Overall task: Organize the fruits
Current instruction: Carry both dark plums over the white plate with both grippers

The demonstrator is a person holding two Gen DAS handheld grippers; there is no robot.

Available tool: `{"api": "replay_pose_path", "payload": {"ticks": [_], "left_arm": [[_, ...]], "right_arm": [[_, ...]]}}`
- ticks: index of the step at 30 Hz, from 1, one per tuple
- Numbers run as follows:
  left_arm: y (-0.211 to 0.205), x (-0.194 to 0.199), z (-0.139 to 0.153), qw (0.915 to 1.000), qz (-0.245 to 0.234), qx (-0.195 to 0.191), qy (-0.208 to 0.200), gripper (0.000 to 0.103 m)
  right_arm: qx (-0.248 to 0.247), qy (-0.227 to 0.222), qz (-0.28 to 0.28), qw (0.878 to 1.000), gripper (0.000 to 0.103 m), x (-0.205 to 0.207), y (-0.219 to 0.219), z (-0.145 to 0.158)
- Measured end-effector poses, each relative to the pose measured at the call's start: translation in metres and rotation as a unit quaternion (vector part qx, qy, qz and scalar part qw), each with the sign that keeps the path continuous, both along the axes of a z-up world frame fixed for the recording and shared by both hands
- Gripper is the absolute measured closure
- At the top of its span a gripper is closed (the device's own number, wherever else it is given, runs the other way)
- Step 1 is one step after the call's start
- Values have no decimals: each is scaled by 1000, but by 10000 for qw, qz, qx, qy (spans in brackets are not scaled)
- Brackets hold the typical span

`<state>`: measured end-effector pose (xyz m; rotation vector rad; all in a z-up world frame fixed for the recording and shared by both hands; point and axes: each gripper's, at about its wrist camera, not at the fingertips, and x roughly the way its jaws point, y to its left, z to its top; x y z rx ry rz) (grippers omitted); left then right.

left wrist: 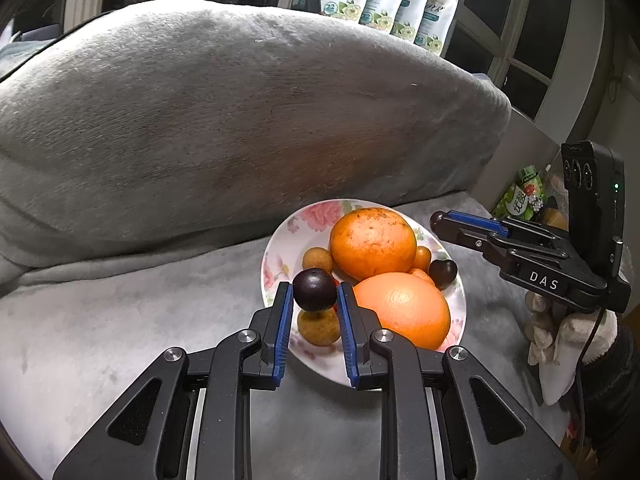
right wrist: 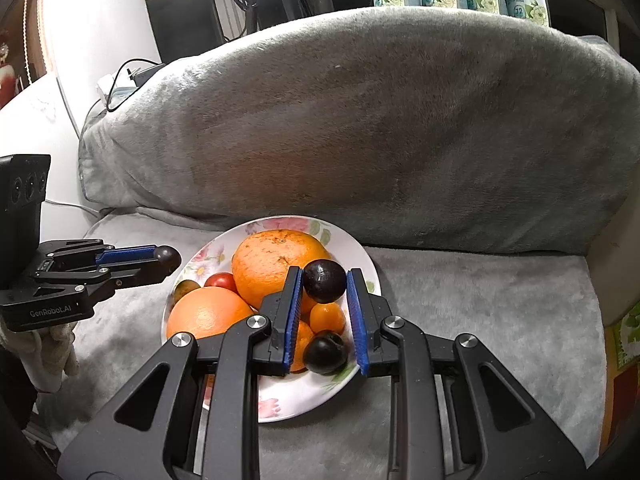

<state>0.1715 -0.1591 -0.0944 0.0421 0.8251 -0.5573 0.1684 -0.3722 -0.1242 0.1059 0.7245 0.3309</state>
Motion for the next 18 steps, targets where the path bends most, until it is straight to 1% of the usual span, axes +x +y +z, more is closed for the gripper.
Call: {"api": "replay_pose_path", "payload": {"ticks": [18], "left_arm": [[-9,2,2,9999,-100,9,-22,82]], "right_arm": [[92,88,7,9999,79,4,-5,-5]]}}
